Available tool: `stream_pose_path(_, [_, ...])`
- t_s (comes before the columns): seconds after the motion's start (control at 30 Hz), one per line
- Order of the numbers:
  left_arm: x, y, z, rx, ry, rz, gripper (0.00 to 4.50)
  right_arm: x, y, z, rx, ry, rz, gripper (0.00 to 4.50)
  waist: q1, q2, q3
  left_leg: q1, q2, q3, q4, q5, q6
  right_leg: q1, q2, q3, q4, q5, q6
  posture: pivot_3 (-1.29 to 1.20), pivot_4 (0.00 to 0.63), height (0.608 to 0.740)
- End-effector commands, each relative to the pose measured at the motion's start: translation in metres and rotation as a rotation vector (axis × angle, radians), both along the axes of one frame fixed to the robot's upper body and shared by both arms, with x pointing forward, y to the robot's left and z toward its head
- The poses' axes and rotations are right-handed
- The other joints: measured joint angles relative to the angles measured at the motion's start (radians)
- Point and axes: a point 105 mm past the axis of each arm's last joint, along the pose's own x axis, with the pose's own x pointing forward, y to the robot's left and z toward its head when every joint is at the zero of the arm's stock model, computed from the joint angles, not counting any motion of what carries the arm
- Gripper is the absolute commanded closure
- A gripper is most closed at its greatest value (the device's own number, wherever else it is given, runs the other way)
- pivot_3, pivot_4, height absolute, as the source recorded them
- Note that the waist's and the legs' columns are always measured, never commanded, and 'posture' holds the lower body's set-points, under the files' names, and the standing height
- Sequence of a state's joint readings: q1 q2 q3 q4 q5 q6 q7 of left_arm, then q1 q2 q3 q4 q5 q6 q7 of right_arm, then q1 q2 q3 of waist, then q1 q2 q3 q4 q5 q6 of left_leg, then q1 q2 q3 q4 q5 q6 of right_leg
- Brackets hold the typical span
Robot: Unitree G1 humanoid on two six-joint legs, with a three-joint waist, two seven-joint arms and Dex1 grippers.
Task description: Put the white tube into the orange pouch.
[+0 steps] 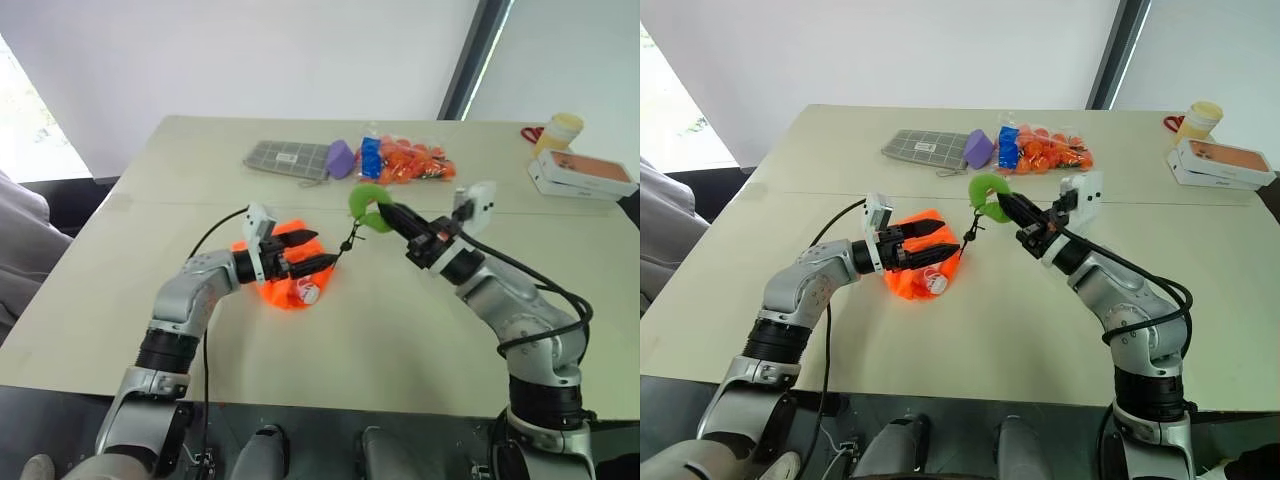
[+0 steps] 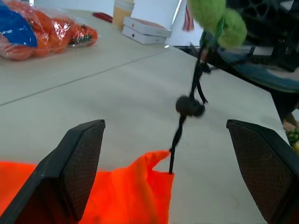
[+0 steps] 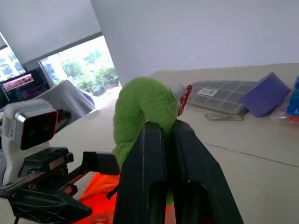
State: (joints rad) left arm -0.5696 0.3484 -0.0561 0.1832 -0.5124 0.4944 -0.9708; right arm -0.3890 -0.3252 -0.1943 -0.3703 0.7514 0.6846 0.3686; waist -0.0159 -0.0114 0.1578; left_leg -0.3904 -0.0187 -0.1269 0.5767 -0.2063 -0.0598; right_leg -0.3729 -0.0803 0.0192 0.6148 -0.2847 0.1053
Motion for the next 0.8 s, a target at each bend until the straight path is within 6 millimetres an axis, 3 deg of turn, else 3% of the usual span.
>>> stream_pose_path(0.03, [-0.001,0.003,0.014,-0.013,-0.075,0.000,0.05,-0.006,0.000,0.026,0.043,-0.099,-0.004,4.50,0.002,0.000,0.000,0.000,0.000,0.000,0.000,0.000,0.000,0.000,0.000,0.000,0.000,0.000,0.000,0.00,0.150,0.724])
stream_pose_path(0.27, [-0.008,0.002,0.017,0.016,-0.215,0.119,0.05,-0.011,0.013,0.033,0.097,-0.115,0.046,4.50,0.002,0.000,0.000,0.000,0.000,0.000,0.000,0.000,0.000,0.000,-0.001,0.000,0.000,0.000,0.000,0.00,0.150,0.724])
stream_pose_path(0.5, [-0.019,0.002,0.016,-0.022,-0.236,0.231,0.05,-0.019,0.025,0.045,0.156,-0.149,0.128,4.50,0.003,0.000,0.000,0.000,0.000,0.000,0.000,0.000,0.000,0.000,-0.001,0.000,0.000,0.000,0.000,0.00,0.150,0.724])
stream_pose_path(0.6, [-0.021,0.003,0.018,0.040,-0.322,0.273,0.05,-0.022,0.028,0.047,0.167,-0.150,0.163,4.50,0.003,0.000,0.000,0.000,0.000,0.000,0.000,0.000,0.000,0.000,-0.001,0.000,0.000,0.000,0.000,0.00,0.150,0.724])
stream_pose_path(0.8, [-0.022,-0.011,0.028,0.162,-0.607,0.395,0.05,-0.017,0.032,0.034,0.122,-0.115,0.165,4.50,0.006,0.000,0.000,0.000,0.000,0.000,0.000,0.000,0.000,0.000,-0.001,0.000,-0.001,0.000,-0.001,0.00,0.150,0.724])
